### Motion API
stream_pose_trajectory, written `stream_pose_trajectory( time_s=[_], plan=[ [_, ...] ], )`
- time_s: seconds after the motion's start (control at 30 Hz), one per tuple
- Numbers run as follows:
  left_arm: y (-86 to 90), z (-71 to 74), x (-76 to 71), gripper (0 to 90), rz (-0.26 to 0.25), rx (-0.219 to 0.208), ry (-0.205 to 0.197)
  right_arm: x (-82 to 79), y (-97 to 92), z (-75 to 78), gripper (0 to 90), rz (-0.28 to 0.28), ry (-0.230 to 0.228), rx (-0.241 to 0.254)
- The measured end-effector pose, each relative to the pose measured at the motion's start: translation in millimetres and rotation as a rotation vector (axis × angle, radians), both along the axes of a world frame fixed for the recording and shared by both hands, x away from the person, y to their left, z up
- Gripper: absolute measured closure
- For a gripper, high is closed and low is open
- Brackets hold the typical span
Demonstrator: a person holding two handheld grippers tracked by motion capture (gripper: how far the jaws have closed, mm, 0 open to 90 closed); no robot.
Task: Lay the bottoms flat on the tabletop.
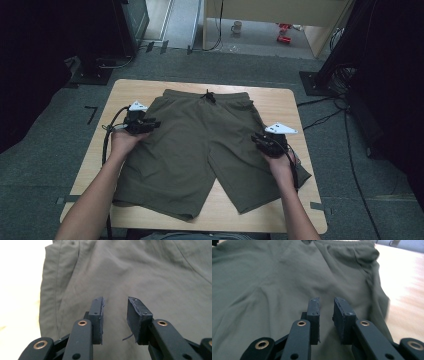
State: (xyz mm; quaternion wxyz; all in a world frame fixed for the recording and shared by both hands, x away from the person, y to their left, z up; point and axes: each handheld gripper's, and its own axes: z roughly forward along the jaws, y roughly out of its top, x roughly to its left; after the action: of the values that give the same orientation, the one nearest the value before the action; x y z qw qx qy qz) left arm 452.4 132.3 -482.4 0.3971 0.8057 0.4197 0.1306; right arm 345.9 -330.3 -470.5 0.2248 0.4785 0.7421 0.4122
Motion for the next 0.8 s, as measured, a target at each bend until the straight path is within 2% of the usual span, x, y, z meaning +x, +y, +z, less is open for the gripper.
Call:
stream_pose_trajectory(
  time_s=[0.03, 0.1, 0.13, 0.27, 0.37, 0.4, 0.47, 0.5, 0.53, 0.57, 0.63, 0.67, 0.73, 0.8],
  plan=[
    [-2.2, 1.2, 6.0, 66.0, -0.001, -0.002, 0.008, 6.8, 3.4, 0.0, 74.8, 0.006, 0.001, -0.006],
    [-3.7, 1.3, 8.2, 65.6, -0.006, -0.001, 0.007, 15.6, 8.1, -1.2, 74.5, 0.013, -0.008, -0.015],
    [-7.7, 1.0, 11.7, 65.6, -0.014, 0.013, 0.003, 21.1, 10.4, -2.2, 73.9, 0.017, -0.002, -0.023],
    [-15.2, -1.4, 15.1, 64.3, -0.039, 0.010, -0.005, 40.8, 20.1, -8.6, 68.5, 0.045, 0.021, -0.038],
    [-18.4, -5.4, 16.5, 63.3, -0.045, 0.011, 0.005, 48.9, 24.7, -13.2, 63.6, 0.058, 0.032, -0.049],
    [-21.7, -10.6, 16.6, 62.8, -0.053, 0.031, 0.016, 56.2, 27.3, -19.4, 60.1, 0.067, 0.052, -0.075],
    [-22.8, -13.4, 16.6, 62.0, -0.056, 0.037, 0.027, 58.0, 26.9, -21.7, 58.6, 0.062, 0.062, -0.083],
    [-24.0, -17.9, 15.2, 61.8, -0.066, 0.049, 0.037, 61.9, 21.9, -28.8, 57.1, 0.049, 0.093, -0.099],
    [-24.0, -17.9, 15.2, 61.3, -0.066, 0.049, 0.037, 61.9, 21.9, -28.8, 57.1, 0.049, 0.093, -0.099],
    [-24.5, -21.6, 13.2, 60.6, -0.070, 0.060, 0.040, 63.5, 14.7, -34.9, 53.2, 0.036, 0.118, -0.116],
    [-23.5, -25.1, 11.5, 60.3, -0.074, 0.056, 0.039, 63.3, 8.0, -40.5, 49.3, 0.028, 0.137, -0.121],
    [-22.7, -25.7, 11.0, 59.6, -0.071, 0.046, 0.041, 62.7, 4.1, -43.5, 46.6, 0.022, 0.141, -0.125],
    [-21.5, -25.4, 11.0, 59.3, -0.066, 0.036, 0.051, 60.8, -3.6, -47.4, 41.9, -0.003, 0.124, -0.087],
    [-21.7, -25.4, 9.2, 58.4, -0.069, 0.044, 0.046, 60.3, -8.3, -50.3, 31.7, -0.024, 0.105, -0.085]
  ],
)
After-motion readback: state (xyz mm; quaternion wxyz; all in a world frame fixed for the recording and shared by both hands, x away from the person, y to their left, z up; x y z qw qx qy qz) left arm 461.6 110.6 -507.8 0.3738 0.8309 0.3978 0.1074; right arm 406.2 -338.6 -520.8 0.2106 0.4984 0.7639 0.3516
